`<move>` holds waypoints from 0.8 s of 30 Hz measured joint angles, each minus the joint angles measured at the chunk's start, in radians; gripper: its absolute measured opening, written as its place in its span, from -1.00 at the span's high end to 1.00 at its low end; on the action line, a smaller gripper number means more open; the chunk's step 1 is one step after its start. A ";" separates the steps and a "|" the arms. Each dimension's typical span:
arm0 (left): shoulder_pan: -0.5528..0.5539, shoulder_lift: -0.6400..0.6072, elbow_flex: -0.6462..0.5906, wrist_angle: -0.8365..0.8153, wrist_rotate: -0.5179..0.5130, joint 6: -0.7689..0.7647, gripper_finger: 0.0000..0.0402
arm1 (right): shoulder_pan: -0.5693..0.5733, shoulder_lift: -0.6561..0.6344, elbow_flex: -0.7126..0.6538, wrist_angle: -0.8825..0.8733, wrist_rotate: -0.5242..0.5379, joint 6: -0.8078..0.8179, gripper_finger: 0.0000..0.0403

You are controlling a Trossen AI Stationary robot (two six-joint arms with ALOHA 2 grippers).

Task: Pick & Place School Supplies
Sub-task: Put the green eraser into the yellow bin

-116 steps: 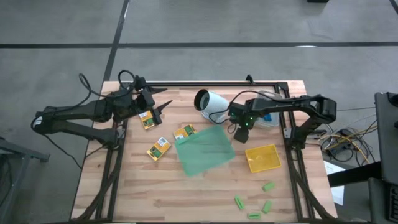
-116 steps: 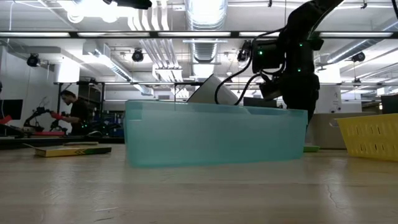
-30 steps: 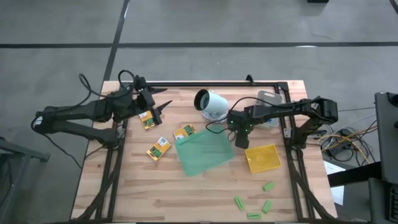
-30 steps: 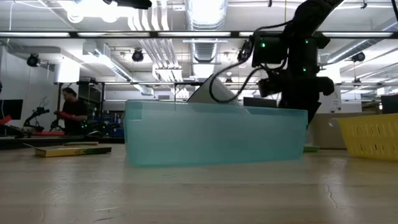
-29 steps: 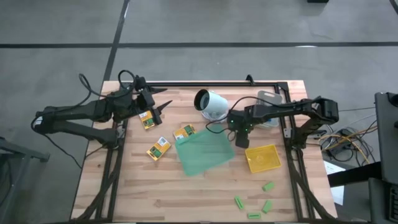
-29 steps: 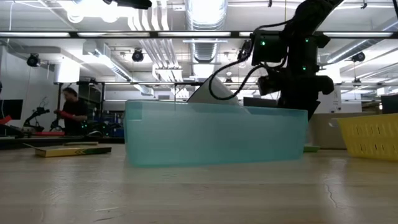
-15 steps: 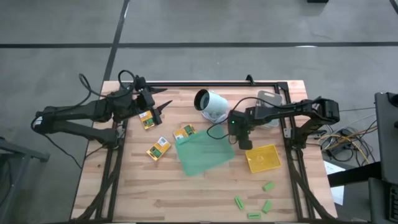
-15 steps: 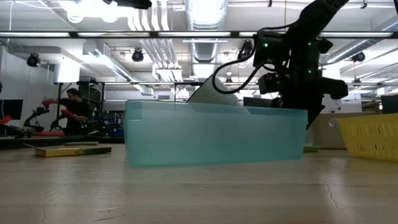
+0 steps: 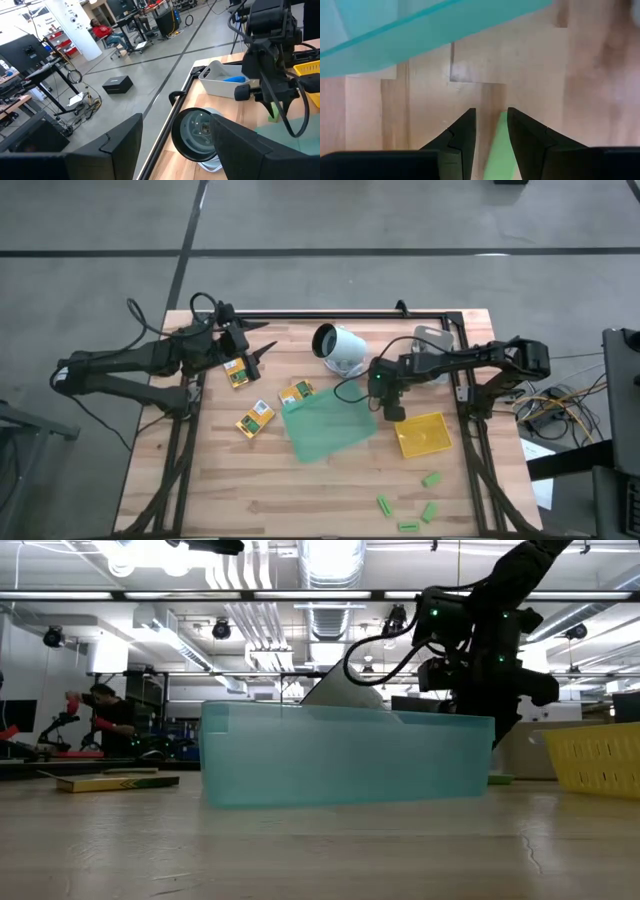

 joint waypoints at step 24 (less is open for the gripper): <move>0.000 0.000 0.000 0.000 0.000 0.000 -0.18 | 0.000 -0.124 -0.229 0.252 0.094 0.057 0.47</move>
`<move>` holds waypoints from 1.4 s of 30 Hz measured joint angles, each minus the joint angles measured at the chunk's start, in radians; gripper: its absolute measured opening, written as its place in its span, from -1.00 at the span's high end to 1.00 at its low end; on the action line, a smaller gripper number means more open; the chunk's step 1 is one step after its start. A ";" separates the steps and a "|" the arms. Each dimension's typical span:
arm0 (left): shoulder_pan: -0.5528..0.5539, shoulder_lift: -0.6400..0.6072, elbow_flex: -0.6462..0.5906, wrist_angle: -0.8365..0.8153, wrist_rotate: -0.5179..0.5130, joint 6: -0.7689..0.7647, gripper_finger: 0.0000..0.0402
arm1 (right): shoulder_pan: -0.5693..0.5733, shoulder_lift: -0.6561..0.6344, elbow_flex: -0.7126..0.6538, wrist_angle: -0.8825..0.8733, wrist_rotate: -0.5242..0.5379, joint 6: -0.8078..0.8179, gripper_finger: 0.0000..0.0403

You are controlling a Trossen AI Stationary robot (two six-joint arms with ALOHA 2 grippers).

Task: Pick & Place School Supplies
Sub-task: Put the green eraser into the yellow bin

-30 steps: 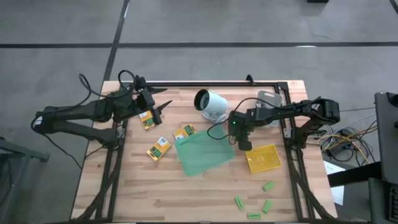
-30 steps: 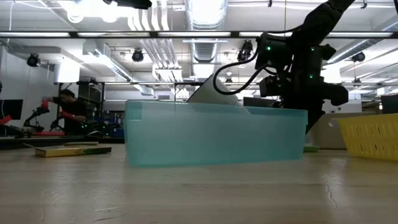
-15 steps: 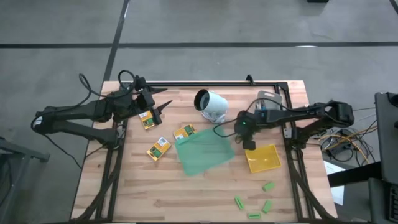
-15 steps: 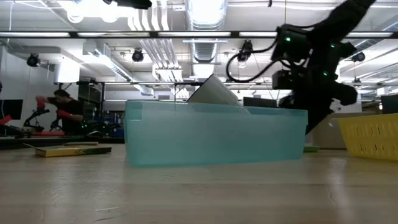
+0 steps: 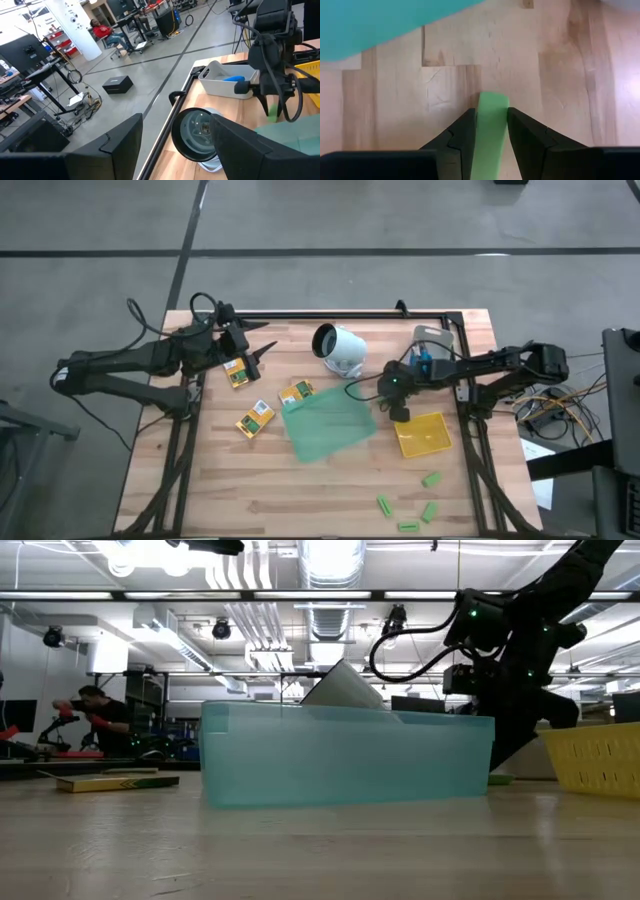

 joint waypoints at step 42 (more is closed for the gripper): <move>0.000 0.000 0.000 0.000 0.000 0.000 -0.18 | 0.000 -0.087 0.089 -0.073 0.105 -0.017 0.64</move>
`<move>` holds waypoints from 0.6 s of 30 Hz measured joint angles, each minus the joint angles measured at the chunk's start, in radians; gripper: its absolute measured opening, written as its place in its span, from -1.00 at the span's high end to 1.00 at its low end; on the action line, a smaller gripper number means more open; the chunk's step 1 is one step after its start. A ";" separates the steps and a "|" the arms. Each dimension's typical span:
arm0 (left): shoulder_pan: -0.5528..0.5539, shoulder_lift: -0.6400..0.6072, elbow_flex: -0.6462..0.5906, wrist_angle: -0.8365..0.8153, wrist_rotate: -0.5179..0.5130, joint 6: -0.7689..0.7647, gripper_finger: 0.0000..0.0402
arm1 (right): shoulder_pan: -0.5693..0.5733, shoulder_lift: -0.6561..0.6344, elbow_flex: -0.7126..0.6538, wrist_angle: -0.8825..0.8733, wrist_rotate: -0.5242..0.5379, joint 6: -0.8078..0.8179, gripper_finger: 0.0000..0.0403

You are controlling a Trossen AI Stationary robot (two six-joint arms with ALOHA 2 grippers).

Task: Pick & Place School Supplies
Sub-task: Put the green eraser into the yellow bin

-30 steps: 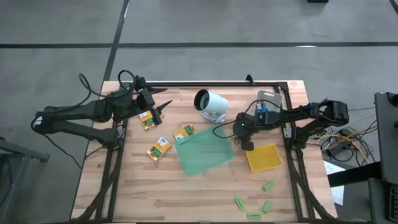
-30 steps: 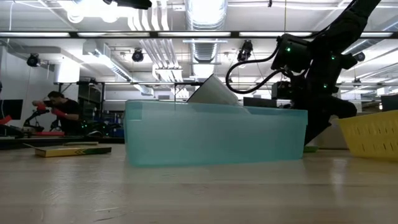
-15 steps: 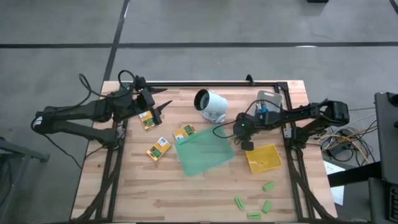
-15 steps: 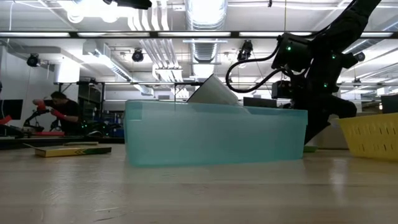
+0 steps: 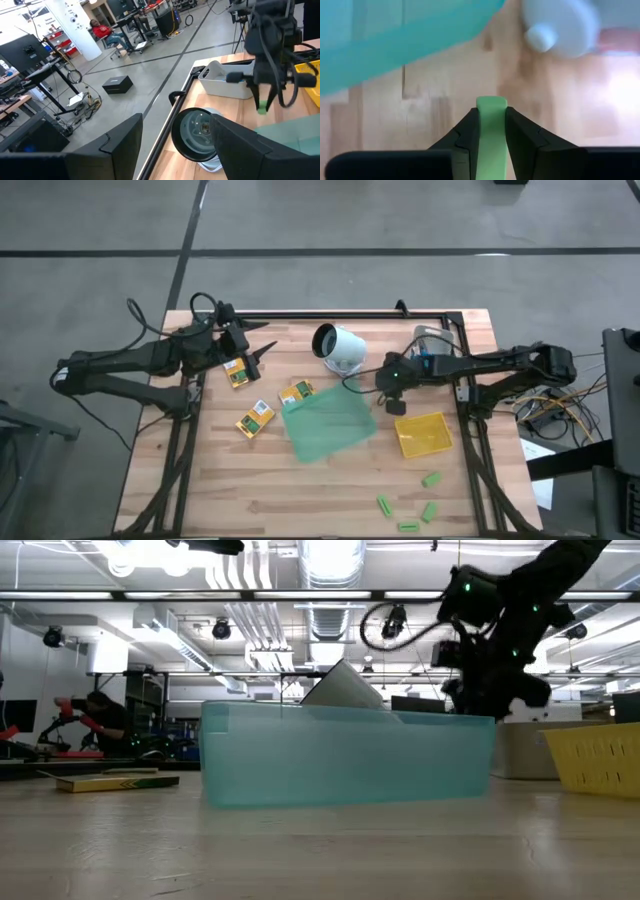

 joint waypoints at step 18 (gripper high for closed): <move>0.000 0.000 0.000 0.000 0.000 0.000 -0.18 | 0.012 -0.356 0.258 -0.550 -0.124 0.166 0.63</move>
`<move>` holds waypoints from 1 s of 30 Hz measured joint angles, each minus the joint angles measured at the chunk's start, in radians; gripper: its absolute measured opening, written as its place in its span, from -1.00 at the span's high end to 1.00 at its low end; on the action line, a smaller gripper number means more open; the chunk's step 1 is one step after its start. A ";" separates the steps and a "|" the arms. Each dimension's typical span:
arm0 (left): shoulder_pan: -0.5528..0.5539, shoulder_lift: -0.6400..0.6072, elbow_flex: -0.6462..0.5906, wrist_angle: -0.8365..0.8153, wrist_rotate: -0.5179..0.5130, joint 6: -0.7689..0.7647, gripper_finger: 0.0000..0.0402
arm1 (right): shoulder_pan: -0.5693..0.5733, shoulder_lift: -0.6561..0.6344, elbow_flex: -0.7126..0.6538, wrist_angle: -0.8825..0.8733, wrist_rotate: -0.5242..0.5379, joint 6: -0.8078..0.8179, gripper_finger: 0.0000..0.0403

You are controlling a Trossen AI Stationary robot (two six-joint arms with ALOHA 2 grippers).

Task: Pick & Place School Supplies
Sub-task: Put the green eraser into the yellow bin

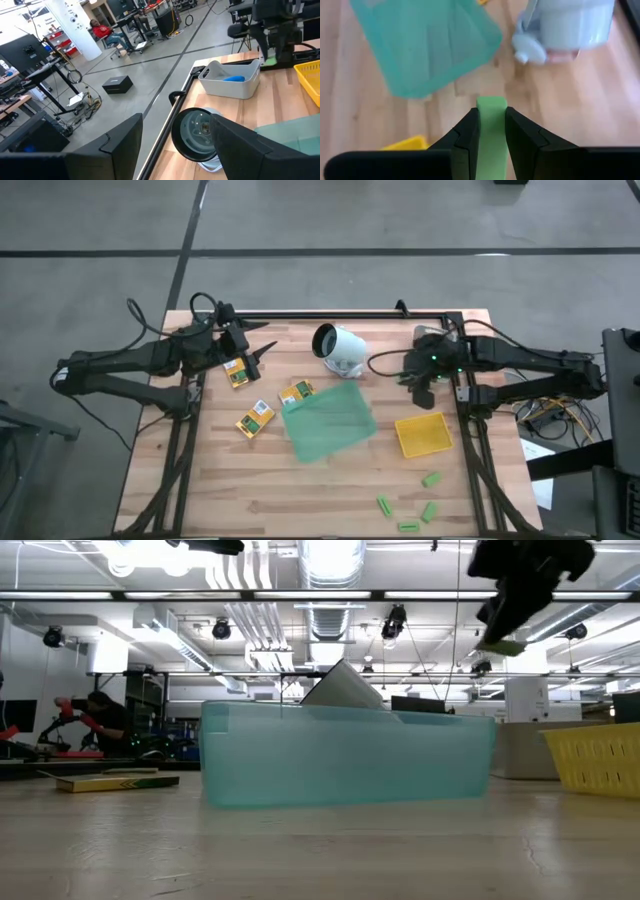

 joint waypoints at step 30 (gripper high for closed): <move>0.000 0.000 0.000 0.000 0.000 0.000 -0.18 | 0.608 -0.039 -0.399 0.140 0.123 0.820 0.56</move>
